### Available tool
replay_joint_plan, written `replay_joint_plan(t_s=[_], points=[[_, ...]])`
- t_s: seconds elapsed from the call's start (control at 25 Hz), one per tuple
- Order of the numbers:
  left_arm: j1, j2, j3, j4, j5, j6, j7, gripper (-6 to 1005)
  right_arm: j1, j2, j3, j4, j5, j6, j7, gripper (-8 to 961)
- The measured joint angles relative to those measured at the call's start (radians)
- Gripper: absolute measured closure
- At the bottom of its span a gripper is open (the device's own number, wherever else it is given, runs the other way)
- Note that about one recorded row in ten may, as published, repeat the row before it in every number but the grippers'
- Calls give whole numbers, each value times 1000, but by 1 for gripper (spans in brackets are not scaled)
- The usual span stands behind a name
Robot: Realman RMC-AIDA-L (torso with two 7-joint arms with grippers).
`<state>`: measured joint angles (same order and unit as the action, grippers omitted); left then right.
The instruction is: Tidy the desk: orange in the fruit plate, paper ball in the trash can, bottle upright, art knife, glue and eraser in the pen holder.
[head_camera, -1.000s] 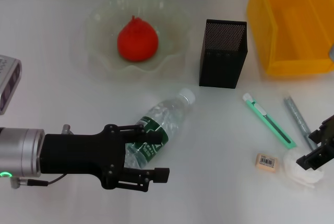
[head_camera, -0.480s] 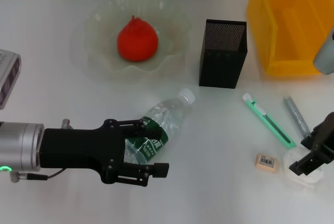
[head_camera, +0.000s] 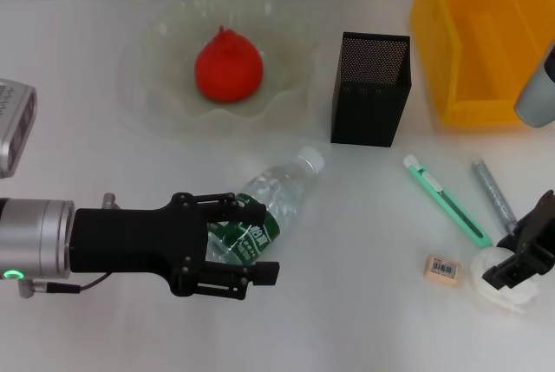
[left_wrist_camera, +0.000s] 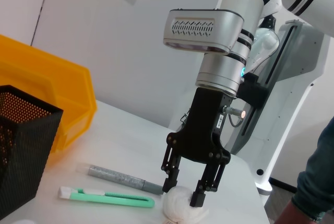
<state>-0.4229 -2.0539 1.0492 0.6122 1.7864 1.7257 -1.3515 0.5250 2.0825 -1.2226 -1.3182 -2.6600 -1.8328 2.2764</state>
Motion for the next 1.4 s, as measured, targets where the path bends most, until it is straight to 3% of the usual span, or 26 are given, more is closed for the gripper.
replay_joint_plan(t_s=[0.12, 0.32, 0.56, 0.72, 0.76, 0.8, 0.88, 0.96, 1.12, 1.24, 1.4], points=[[-1, 0, 0, 0, 2, -8, 0, 156, -4, 0, 3, -4, 0, -5, 0, 420], [-4, -1, 0, 0, 2, -14, 5, 156, -10, -4, 27, -42, 0, -27, -9, 466], [-6, -8, 0, -2, 2, -61, 23, 156, -7, -6, 223, -153, 20, -153, -86, 511], [-5, -14, 0, -4, -13, -71, 39, 157, 18, -37, 401, -253, 45, -211, -126, 528], [-5, -14, 0, -4, -13, -71, 39, 157, 18, -37, 401, -253, 45, -211, -126, 529], [-6, -14, 0, -10, -15, -71, 40, 157, 26, -46, 480, -300, 64, -195, -128, 530], [-8, -13, 0, -13, -16, -71, 40, 157, 26, -46, 480, -300, 64, -195, -128, 531], [-9, -12, -1, -16, -16, -71, 40, 157, 28, -53, 589, -344, 158, -109, -115, 532], [-15, -8, -6, -16, -17, -71, 40, 157, 20, -47, 618, -329, 217, 49, -92, 533], [-30, -7, -11, -13, -17, -71, 35, 157, 20, -7, 565, -231, 209, 309, -83, 525], [-35, -6, -26, -16, -18, -71, 31, 157, 33, -5, 492, -132, 205, 434, -53, 515]])
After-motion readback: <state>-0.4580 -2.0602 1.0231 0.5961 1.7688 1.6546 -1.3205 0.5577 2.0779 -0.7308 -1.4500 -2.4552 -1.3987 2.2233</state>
